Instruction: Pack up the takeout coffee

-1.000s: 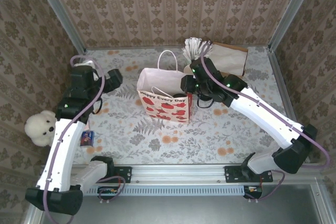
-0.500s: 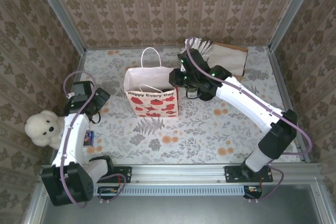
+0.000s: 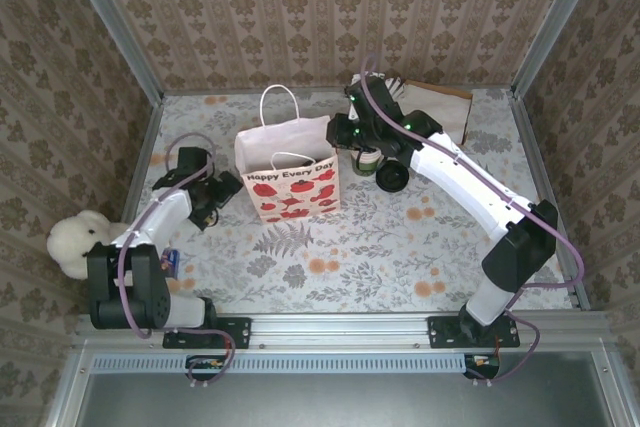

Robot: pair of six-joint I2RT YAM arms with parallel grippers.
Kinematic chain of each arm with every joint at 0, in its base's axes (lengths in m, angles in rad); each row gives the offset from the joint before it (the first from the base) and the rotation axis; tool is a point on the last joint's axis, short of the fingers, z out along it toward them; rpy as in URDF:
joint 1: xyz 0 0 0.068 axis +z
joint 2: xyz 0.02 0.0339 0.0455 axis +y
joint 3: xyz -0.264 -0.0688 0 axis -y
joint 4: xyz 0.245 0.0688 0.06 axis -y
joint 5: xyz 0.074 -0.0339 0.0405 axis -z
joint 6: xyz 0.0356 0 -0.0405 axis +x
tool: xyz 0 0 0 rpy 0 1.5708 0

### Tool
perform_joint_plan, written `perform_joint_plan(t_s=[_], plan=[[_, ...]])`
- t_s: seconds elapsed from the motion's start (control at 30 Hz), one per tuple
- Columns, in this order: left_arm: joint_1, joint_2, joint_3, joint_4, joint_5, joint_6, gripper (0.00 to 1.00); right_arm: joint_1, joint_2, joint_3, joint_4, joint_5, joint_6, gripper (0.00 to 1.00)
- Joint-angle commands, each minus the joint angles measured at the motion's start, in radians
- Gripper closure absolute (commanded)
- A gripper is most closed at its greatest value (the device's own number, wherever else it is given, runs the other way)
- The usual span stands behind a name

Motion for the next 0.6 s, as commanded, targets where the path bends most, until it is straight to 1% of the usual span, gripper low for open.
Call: perform_joint_plan(t_s=[0.0, 0.3, 0.43, 0.57], plan=[[-0.028, 0.027, 0.043, 0.034, 0.014, -0.032, 0.0, -0.008, -0.019, 0.007, -0.017, 0.033, -0.017, 0.82], [-0.094, 0.146, 0.156, 0.036, 0.039, -0.012, 0.0, -0.01, -0.075, -0.064, -0.027, 0.072, -0.003, 0.81], [-0.118, 0.176, 0.189, 0.038, 0.038, -0.01, 0.0, -0.021, -0.107, -0.088, -0.027, 0.086, -0.005, 0.78], [-0.131, 0.187, 0.205, 0.036, 0.035, -0.01, 0.0, -0.039, -0.124, -0.095, -0.031, 0.07, -0.027, 0.73]])
